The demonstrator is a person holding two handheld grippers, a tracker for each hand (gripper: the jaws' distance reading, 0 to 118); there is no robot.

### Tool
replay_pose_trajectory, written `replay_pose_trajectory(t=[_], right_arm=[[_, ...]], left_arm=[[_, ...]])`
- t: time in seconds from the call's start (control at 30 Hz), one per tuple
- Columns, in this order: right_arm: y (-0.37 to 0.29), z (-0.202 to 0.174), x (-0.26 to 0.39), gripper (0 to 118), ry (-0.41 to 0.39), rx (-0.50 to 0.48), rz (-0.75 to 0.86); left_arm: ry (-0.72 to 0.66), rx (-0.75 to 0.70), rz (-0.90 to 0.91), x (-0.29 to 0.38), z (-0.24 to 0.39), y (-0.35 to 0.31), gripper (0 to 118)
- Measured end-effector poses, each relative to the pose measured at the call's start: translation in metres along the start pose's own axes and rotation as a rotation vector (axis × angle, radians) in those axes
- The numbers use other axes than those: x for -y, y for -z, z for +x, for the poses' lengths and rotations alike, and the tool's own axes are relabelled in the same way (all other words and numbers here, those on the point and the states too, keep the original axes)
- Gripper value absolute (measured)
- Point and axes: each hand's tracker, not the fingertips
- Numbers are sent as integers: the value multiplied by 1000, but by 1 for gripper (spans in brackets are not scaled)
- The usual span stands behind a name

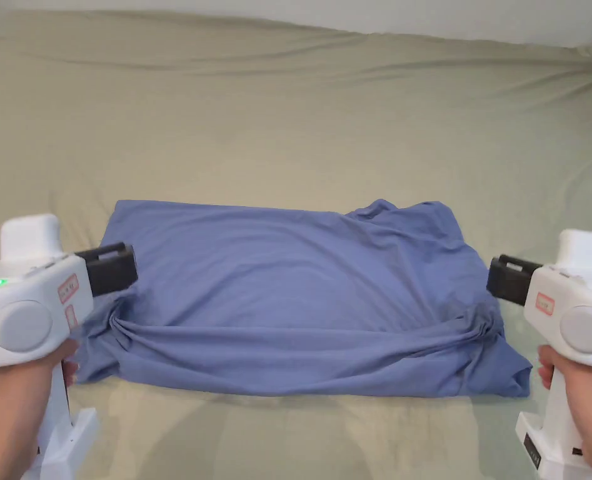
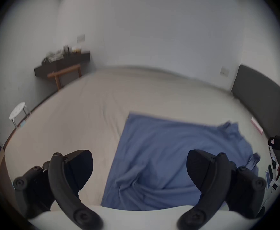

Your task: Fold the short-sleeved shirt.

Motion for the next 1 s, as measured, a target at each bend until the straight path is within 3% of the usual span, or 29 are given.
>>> replay_pose_trajectory(t=[0.17, 0.27, 0.3, 0.4, 0.43, 0.47, 0.5, 0.53, 0.6, 0.7, 0.87, 1.0], right_arm=[[-93, -31, -39, 103, -149, -40, 300], [-132, -51, -47, 103, -232, -42, 388], [-142, -59, -48, 103, -254, -41, 401], [-160, -74, -47, 94, -278, -76, 419], [-164, -78, -46, 84, -284, -86, 413], [-168, -82, -45, 71, -294, -102, 407], [-171, -86, -43, 52, -302, -112, 403], [-169, -84, -41, 20, -308, -115, 406], [-170, -89, -35, 7, -329, -92, 422], [-166, -87, -30, 2, -350, -110, 413], [-160, -81, -25, 2, -358, -124, 392], [-155, -70, -20, 2, -340, -121, 367]], left_arm=[[36, 34, 275, -38, 30, -81, 113], [104, 30, 378, -46, 50, -117, 109], [128, 25, 403, -46, 57, -126, 104], [209, -15, 438, -42, 74, -145, 58], [237, -28, 447, -39, 78, -149, 36], [250, -35, 449, -36, 79, -148, 22], [258, -38, 455, -33, 81, -148, 12], [268, -45, 455, -29, 82, -147, 5], [276, -53, 439, -25, 83, -146, 3], [266, -36, 411, -20, 82, -143, 0], [289, -28, 375, -19, 75, -133, 0], [263, -106, 146, 0, 48, -89, 0]])
